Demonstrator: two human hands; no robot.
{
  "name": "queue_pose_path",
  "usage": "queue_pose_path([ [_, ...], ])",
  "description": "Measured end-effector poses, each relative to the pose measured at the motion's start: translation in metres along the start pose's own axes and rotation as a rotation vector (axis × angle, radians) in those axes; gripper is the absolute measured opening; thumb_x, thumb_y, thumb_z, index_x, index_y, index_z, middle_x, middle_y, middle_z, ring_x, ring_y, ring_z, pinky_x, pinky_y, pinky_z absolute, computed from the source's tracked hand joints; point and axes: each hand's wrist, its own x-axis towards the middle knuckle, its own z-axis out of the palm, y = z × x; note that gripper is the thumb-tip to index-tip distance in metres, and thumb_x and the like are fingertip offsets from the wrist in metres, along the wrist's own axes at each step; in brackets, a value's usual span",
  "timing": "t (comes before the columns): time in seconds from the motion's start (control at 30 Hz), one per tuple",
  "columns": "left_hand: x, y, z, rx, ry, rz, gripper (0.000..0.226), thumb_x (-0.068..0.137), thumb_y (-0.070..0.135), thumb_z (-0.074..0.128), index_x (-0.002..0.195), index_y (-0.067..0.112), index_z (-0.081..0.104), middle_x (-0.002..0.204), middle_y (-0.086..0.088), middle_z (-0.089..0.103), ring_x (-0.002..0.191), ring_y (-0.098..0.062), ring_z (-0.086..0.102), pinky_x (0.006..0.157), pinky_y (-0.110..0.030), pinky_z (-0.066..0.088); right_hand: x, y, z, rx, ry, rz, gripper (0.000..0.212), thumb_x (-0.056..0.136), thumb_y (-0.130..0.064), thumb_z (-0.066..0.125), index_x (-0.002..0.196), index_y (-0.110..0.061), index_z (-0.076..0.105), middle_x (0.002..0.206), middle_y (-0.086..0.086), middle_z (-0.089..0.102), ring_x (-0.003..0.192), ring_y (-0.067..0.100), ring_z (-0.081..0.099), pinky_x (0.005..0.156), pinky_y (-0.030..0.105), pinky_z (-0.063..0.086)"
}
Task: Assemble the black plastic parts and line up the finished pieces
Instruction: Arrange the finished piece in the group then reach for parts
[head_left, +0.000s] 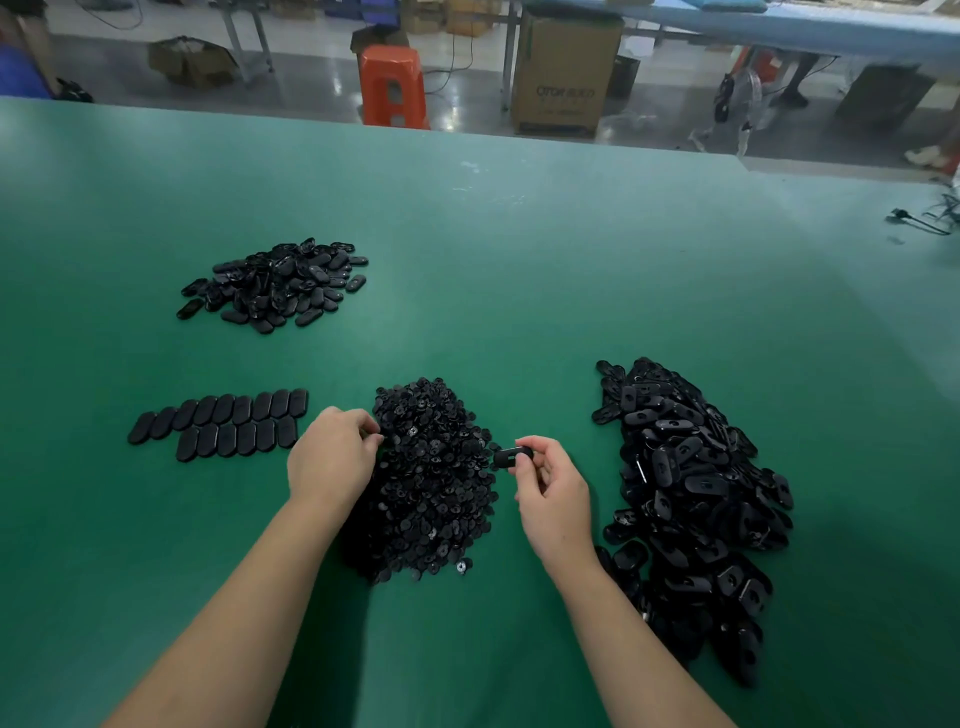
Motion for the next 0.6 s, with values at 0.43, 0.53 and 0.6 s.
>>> queue_pose_path([
  [0.43, -0.019, 0.037, -0.015, -0.957, -0.201, 0.063, 0.006, 0.089, 0.009, 0.074, 0.086, 0.012, 0.070, 0.071, -0.003, 0.071, 0.061, -0.015, 0.066, 0.061, -0.022, 0.055, 0.000, 0.000, -0.002, 0.026, 0.016, 0.005, 0.019, 0.102, -0.019, 0.058, 0.101, -0.037, 0.062, 0.087, -0.006, 0.071, 0.068, 0.011, 0.063, 0.065, 0.040, 0.058],
  [0.53, -0.030, 0.056, -0.009, -1.108, -0.281, 0.069, 0.006, 0.087, 0.001, 0.075, 0.089, 0.006, 0.071, 0.071, -0.007, 0.067, 0.061, -0.016, 0.062, 0.063, -0.026, 0.057, 0.000, 0.000, -0.002, 0.037, 0.020, 0.005, 0.017, 0.101, -0.019, 0.058, 0.101, -0.035, 0.063, 0.087, -0.004, 0.071, 0.067, 0.015, 0.063, 0.065, 0.043, 0.057],
  [0.6, -0.035, 0.065, -0.005, -1.126, -0.301, 0.071, 0.010, 0.086, -0.003, 0.074, 0.089, 0.005, 0.070, 0.069, -0.005, 0.065, 0.059, -0.016, 0.059, 0.060, -0.024, 0.054, 0.000, 0.001, -0.001, 0.044, 0.022, 0.004, 0.017, 0.101, -0.020, 0.058, 0.101, -0.036, 0.063, 0.086, -0.003, 0.071, 0.069, 0.022, 0.065, 0.065, 0.046, 0.057],
])
